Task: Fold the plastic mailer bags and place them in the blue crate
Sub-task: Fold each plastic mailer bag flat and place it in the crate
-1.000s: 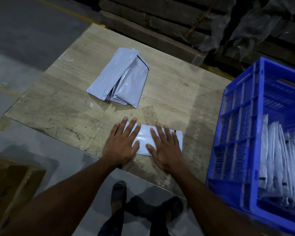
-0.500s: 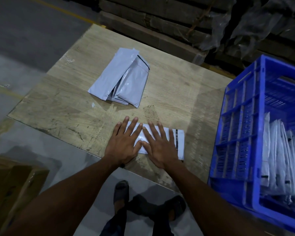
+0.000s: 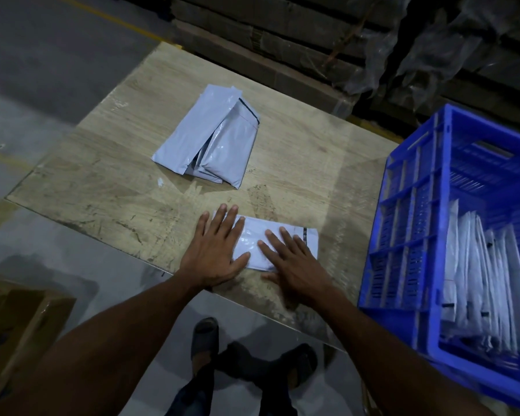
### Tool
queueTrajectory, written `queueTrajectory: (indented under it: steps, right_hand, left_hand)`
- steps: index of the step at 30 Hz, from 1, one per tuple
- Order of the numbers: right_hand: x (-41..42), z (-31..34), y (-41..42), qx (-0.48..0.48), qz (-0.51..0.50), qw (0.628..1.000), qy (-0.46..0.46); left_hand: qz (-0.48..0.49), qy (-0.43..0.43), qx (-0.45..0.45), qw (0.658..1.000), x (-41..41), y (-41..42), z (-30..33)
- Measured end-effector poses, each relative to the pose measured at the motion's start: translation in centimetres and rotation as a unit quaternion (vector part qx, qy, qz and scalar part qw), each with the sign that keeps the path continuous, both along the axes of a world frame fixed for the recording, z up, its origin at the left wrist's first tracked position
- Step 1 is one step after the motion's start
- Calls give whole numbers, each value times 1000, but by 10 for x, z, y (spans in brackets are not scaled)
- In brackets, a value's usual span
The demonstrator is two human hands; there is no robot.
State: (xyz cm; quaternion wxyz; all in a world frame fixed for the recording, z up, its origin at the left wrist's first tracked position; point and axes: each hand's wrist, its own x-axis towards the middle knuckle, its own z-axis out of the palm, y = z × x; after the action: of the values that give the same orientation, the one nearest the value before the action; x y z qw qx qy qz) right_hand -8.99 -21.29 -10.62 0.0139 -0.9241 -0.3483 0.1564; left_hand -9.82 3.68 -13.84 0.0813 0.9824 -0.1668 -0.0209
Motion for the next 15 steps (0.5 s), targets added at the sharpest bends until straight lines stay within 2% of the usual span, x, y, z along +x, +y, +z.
queueTrajectory:
  steps: [4,8,10,12,15]
  right_hand:
    - [6,1,-3,-20,-19,999,29]
    - [9,15,-1,9,-86,994,60]
    - [1,21,0,40,-39,998,-15]
    - [-11,21,-1,70,63,989,-110]
    - [-22,13,-2,86,182,970,-140]
  left_hand:
    - [-49,-28,17,998,-3,1,-1]
    - [-38,-29,29,998,-2,-1,-3]
    - [-23,-32,22,999,-2,0,-7]
    - [-17,-33,13,999,-2,1,-10]
    - [-20,-33,-6,999,-1,3,-9]
